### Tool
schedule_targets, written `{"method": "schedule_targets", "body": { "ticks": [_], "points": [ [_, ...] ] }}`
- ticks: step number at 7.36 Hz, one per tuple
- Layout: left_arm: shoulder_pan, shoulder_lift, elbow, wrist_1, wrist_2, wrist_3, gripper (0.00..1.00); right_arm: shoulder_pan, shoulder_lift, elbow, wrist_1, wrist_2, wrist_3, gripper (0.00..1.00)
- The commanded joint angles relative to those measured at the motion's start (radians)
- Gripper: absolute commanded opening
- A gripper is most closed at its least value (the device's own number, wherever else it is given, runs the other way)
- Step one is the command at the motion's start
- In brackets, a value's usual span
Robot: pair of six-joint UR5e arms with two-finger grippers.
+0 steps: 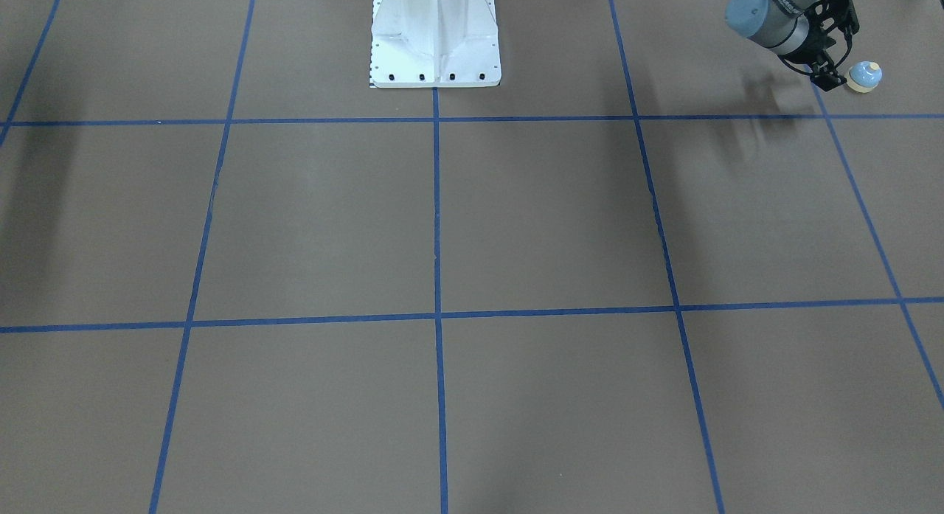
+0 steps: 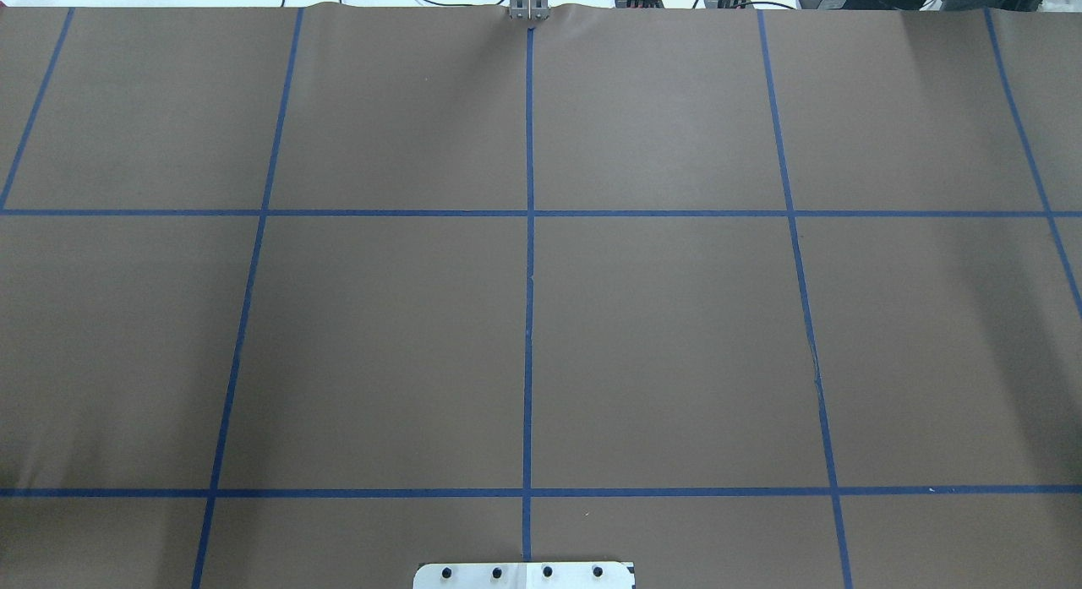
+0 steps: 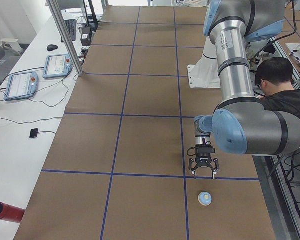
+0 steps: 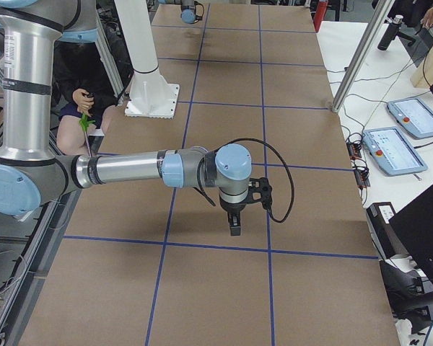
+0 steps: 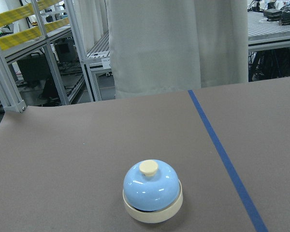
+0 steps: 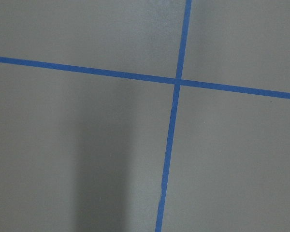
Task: Place and press bell with both arms
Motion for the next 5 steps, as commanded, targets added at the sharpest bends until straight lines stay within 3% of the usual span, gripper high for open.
{"method": "schedule_targets", "body": {
  "ticks": [1, 5],
  "points": [
    [0.007, 0.004, 0.044, -0.032, 0.002, -0.013, 1.00, 0.000, 0.004, 0.000, 0.000, 0.000, 0.000, 1.00],
    [0.081, 0.004, 0.137, -0.111, 0.001, -0.081, 1.00, 0.000, 0.002, 0.006, 0.002, 0.001, 0.000, 1.00]
  ]
}}
